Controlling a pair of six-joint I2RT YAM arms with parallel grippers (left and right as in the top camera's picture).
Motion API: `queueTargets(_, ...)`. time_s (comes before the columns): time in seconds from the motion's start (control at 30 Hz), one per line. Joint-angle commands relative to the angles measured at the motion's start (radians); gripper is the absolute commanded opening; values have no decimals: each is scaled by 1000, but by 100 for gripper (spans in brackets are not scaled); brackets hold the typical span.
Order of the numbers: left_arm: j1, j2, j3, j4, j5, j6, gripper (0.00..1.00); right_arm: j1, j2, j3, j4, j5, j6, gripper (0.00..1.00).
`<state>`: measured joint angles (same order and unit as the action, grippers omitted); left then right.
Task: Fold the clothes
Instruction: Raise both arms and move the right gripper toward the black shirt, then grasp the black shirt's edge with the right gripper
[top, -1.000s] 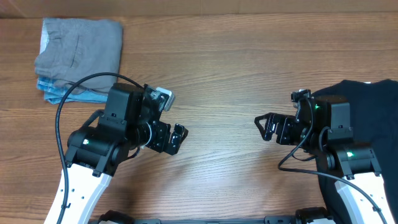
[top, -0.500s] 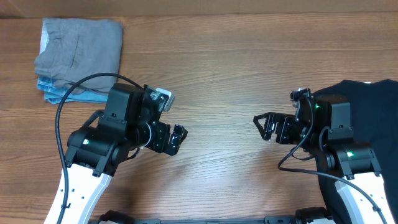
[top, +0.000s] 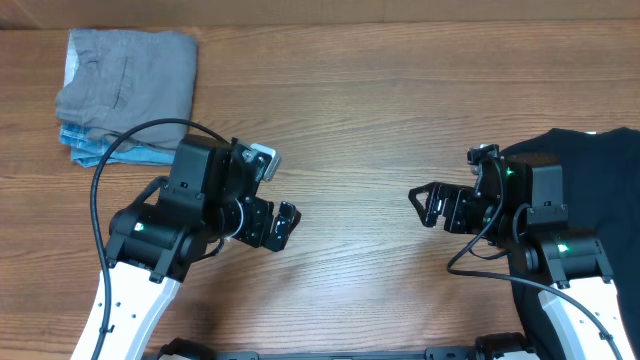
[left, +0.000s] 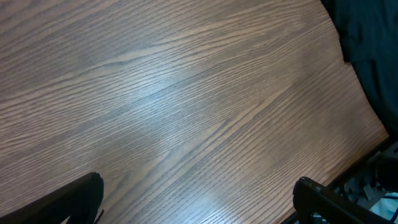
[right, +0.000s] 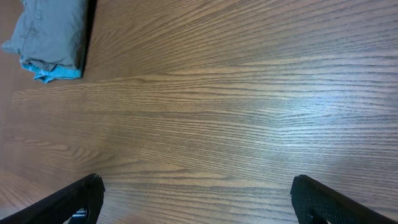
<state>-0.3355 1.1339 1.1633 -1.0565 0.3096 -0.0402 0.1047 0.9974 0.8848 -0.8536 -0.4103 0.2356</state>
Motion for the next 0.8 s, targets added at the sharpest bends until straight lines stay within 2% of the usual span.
queueTargets(0.0,-8,24,23,-4,5,26,100,-4,-9,27,10,82,58,100)
queueTargets(0.17,-8,44,23,7,5,26,100,-4,41,97,-19,230,137,100)
queueTargets(0.4,-55,59,23,32,5,26,100,-59,314,396,-126,439,185,100)
queueTargets(0.53,-78,59,23,28,-3,26,100,-200,451,468,-122,439,185,100)
queueTargets(0.7,-77,59,23,40,-3,26,100,-379,621,463,-156,385,173,87)
queueTargets(0.77,-77,61,23,66,-3,26,100,-412,709,463,-161,332,122,86)
